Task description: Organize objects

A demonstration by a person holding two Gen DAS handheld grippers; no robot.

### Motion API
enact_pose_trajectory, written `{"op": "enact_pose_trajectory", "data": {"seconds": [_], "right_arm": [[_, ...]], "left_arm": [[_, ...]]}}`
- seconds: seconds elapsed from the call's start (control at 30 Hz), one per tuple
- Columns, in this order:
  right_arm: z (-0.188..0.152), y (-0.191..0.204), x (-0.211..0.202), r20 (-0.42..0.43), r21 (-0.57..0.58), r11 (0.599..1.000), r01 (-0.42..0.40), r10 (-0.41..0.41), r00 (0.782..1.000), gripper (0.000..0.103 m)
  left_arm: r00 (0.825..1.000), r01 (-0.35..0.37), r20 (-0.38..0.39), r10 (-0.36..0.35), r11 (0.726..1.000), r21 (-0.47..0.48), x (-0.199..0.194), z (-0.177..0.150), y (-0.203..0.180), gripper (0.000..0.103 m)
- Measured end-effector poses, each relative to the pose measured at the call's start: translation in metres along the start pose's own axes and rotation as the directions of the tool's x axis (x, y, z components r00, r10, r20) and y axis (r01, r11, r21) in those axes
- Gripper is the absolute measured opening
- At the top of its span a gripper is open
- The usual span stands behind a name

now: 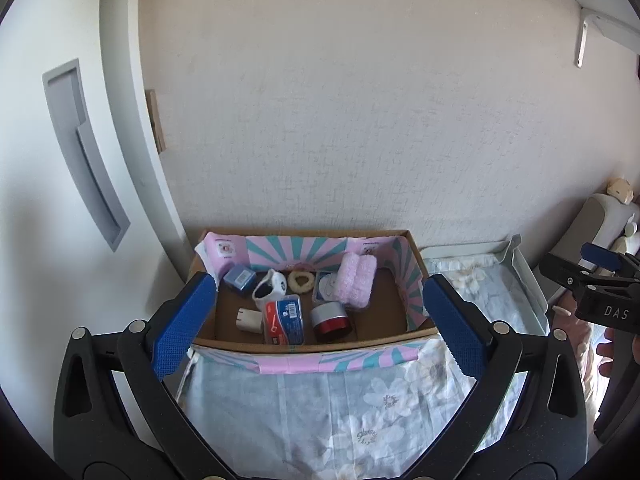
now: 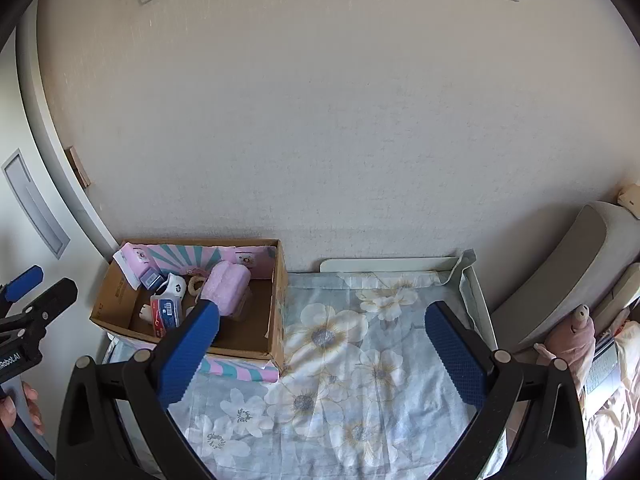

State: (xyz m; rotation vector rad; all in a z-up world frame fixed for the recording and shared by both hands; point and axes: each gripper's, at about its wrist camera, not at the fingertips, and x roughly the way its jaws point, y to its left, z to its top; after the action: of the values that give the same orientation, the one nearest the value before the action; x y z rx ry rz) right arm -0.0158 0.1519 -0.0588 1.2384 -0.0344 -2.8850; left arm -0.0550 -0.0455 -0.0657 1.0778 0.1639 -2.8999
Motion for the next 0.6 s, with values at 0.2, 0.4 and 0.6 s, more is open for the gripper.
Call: {"op": "enact_pose_trajectory", "data": {"seconds": [0.2,0.4,0.6], "right_arm": [[0.0009,-0.0047,-0.0005,0.006,0.007,1.000,-0.003,0.003,1.000,0.103],[0.0011,-0.0050,-0.0008,0.005,0.009,1.000,-0.003,0.003,1.000,0.103],[0.0012,-0.0058,-0.0009,0.001,0.013,1.000,-0.001,0.001,1.000,0.103]], "left_arm": [[1.000,0.001,-0.002,-0.001,1.000,0.004,-0.0035,0.0007,-0.0020,0.103],[1.000,-0.003,-0.018,0.003,1.000,0.006,-0.0023,-0.0017,-0.0026,0.103],[1.000,-0.008,-0.022,0.008,1.000,0.008,-0.0020,-0.0025,-0.0024,0.103]]}}
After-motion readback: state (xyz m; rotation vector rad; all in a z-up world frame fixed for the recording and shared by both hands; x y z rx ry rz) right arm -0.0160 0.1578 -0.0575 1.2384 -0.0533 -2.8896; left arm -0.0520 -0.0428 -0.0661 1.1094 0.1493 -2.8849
